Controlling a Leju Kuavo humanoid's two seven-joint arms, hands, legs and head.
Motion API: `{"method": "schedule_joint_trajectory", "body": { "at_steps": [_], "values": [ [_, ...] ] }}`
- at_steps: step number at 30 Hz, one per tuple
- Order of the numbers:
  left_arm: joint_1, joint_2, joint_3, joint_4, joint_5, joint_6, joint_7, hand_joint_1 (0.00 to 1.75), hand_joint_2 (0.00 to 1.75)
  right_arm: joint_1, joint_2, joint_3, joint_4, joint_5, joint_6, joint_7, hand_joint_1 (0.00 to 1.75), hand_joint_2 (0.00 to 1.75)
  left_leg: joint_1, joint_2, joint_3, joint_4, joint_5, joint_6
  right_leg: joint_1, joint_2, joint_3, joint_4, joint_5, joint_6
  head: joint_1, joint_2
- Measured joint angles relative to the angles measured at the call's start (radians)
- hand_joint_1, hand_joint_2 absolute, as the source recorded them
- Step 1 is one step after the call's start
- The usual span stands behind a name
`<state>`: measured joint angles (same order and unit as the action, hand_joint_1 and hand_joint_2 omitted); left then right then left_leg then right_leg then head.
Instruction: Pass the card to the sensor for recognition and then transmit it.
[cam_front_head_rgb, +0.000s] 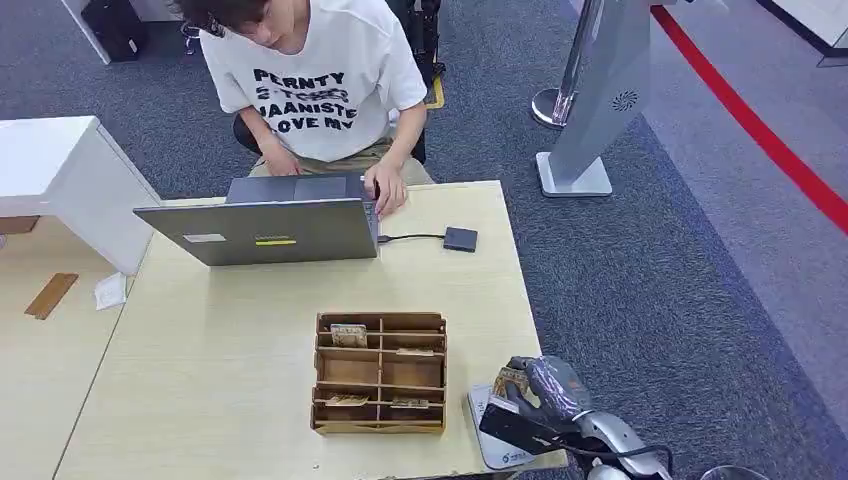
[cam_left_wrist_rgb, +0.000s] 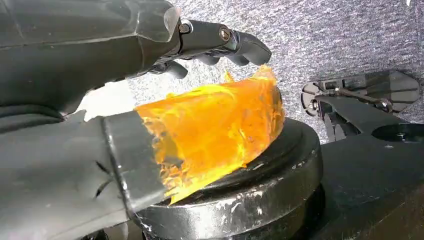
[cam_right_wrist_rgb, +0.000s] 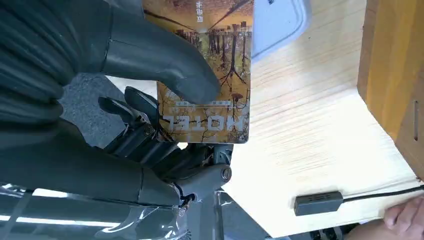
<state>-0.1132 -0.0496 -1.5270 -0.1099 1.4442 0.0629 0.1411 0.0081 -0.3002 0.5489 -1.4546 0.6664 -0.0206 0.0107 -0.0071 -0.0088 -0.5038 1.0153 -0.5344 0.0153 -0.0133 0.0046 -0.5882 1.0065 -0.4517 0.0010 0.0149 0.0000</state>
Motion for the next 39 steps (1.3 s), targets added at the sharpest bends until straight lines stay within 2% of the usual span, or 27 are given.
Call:
{"method": "schedule_joint_trajectory", "body": {
  "at_steps": [39],
  "values": [
    [0.000, 0.000, 0.000, 0.000, 0.003, 0.000, 0.000, 0.00, 0.00, 0.001, 0.001, -0.001, 0.000, 0.000, -0.001, 0.000, 1.75, 1.75, 0.000, 0.000, 0.001, 0.000, 0.000, 0.000, 0.000, 0.000, 0.001, 0.000, 0.000, 0.000, 0.000, 0.000]
  ]
}}
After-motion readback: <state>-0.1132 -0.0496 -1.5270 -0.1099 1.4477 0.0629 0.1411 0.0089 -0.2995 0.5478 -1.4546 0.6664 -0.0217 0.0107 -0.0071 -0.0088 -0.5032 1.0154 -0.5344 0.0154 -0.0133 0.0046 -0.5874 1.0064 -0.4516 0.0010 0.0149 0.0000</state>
